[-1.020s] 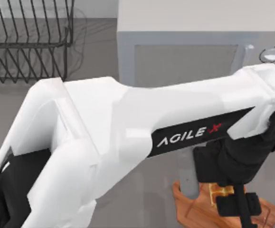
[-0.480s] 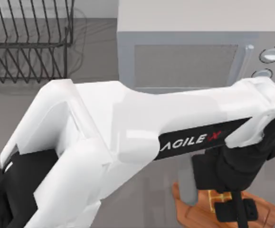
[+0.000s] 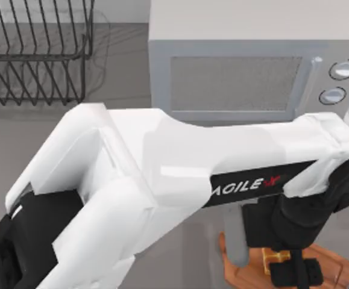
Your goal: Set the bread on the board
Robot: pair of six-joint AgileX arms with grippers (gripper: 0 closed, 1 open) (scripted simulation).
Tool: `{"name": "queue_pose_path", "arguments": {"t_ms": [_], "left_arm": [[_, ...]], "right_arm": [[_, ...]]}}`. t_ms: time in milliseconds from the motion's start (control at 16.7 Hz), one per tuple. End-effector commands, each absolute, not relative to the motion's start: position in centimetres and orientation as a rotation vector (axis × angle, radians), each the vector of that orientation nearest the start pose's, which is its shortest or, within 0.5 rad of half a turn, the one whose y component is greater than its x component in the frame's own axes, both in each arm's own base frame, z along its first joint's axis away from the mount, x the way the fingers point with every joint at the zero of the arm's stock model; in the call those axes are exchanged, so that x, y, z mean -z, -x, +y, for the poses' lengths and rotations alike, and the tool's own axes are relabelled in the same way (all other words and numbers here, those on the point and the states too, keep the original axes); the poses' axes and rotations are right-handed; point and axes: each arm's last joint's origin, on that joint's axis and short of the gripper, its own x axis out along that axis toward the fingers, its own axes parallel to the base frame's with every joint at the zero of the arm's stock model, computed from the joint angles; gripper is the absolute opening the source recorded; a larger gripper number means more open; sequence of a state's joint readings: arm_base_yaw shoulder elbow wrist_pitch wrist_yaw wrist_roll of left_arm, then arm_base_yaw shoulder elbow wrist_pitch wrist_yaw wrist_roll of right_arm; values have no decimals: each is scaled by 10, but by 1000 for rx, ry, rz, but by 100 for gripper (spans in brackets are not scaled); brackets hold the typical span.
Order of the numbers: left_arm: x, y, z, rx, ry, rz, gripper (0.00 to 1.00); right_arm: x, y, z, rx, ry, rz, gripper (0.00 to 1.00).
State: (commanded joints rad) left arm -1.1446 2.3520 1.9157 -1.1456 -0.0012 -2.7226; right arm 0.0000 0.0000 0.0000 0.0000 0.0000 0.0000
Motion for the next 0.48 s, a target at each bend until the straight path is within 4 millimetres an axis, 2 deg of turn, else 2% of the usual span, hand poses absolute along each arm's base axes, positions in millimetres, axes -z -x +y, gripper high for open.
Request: {"name": "queue_pose_path", "arguments": {"t_ms": [180,480], "left_arm": [[-139,-194,-415,-1228,1214,1191,0],[-139,-194,-415,-1228,1214,1191,38]], "right_arm": [[-160,-106,-1,0,0,0,100],[-160,-106,-1,0,0,0,100]]}}
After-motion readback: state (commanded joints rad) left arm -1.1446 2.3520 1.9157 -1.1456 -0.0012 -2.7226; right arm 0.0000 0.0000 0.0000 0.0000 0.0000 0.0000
